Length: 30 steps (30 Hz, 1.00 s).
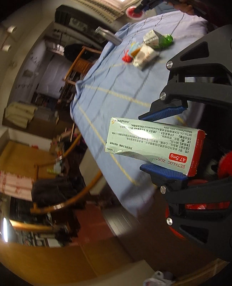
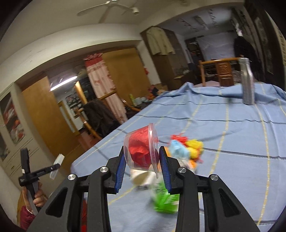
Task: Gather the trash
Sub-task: 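Carry the box and container to the red wastebasket and release both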
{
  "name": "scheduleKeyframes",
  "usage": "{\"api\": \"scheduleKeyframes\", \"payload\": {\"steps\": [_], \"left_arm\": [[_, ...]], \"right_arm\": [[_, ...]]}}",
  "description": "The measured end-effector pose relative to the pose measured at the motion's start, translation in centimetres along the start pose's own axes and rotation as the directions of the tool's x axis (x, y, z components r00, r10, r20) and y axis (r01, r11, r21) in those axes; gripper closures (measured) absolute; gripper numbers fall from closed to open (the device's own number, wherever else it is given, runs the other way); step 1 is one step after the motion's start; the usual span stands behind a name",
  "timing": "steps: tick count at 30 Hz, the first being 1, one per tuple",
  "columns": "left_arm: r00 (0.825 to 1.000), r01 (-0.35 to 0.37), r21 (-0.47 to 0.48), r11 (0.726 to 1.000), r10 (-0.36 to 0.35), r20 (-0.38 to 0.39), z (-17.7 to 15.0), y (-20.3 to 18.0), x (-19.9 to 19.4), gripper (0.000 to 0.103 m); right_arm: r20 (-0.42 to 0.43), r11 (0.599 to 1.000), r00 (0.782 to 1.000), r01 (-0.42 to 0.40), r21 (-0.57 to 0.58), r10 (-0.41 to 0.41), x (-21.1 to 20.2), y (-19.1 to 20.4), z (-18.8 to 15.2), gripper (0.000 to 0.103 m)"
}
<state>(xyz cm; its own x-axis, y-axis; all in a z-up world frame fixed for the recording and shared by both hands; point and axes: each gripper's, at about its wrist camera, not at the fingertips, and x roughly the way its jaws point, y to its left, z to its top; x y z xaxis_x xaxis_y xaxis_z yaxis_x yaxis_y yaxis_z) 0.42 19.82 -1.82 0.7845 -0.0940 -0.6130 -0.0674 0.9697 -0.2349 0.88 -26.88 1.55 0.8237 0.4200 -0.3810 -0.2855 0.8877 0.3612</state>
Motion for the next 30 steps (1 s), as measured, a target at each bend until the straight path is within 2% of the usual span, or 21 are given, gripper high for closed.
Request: {"api": "scheduleKeyframes", "payload": {"steps": [6,9,10,11,12,14,17,19,22,23,25,27,29,30], "left_arm": [[0.993,-0.109,-0.121,0.987,0.103,-0.051,-3.3,8.1,0.0,0.054],[0.985,-0.149,-0.174,0.974,0.13,-0.112,-5.0,11.4,1.4,0.053],[0.975,-0.19,-0.182,0.965,0.163,-0.151,-5.7,12.5,2.2,0.052],[0.967,-0.217,-0.179,0.96,0.186,-0.173,-6.0,13.2,2.5,0.043],[0.957,-0.25,-0.173,0.953,0.216,-0.194,-6.3,13.7,2.9,0.027],[0.94,-0.308,-0.172,0.936,0.272,-0.206,-6.8,14.7,3.1,0.012],[0.944,-0.31,-0.214,0.926,0.272,-0.189,-6.7,16.1,2.4,0.01],[0.95,-0.296,-0.265,0.918,0.255,-0.178,-6.7,17.7,1.8,0.009],[0.963,-0.261,-0.338,0.904,0.22,-0.154,-7.0,19.0,1.0,0.009],[0.968,-0.24,-0.343,0.908,0.198,-0.151,-7.1,18.8,1.2,0.009],[0.97,-0.222,-0.29,0.931,0.182,-0.16,-6.9,17.6,2.0,0.009],[0.969,-0.232,-0.259,0.938,0.199,-0.148,-6.7,17.1,2.0,0.009],[0.971,-0.228,-0.263,0.938,0.198,-0.137,-6.6,17.1,1.6,0.009],[0.973,-0.221,-0.273,0.936,0.192,-0.129,-6.6,17.4,1.2,0.009]], "right_arm": [[-0.046,0.994,0.996,-0.08,-0.069,0.076,1.9,5.7,0.1,0.067],[-0.098,0.988,0.989,-0.118,-0.098,0.109,3.7,8.6,-0.2,0.067],[-0.118,0.985,0.986,-0.132,-0.11,0.119,4.4,9.8,-0.3,0.067],[-0.137,0.982,0.982,-0.144,-0.122,0.127,5.2,10.9,-0.5,0.067],[-0.151,0.979,0.979,-0.154,-0.131,0.133,5.7,11.9,-0.6,0.067],[-0.183,0.973,0.972,-0.177,-0.151,0.149,6.9,14.1,-0.8,0.067],[-0.245,0.954,0.952,-0.233,-0.188,0.184,9.2,17.9,-1.6,0.068],[-0.276,0.943,0.94,-0.263,-0.206,0.202,10.4,19.7,-2.2,0.074],[-0.28,0.935,0.95,-0.217,-0.28,0.136,12.9,21.9,-2.8,0.075],[-0.296,0.937,0.947,-0.211,-0.279,0.125,13.7,22.1,-3.1,0.073],[-0.385,0.938,0.903,-0.282,-0.199,0.19,15.0,22.0,-4.4,0.073],[-0.432,0.926,0.884,-0.3,-0.229,0.18,15.3,22.8,-5.9,0.054],[-0.399,0.91,0.909,-0.263,-0.319,0.123,14.5,23.1,-6.3,0.057],[-0.346,0.913,0.934,-0.214,-0.347,0.087,13.7,22.4,-5.4,0.057]]}}
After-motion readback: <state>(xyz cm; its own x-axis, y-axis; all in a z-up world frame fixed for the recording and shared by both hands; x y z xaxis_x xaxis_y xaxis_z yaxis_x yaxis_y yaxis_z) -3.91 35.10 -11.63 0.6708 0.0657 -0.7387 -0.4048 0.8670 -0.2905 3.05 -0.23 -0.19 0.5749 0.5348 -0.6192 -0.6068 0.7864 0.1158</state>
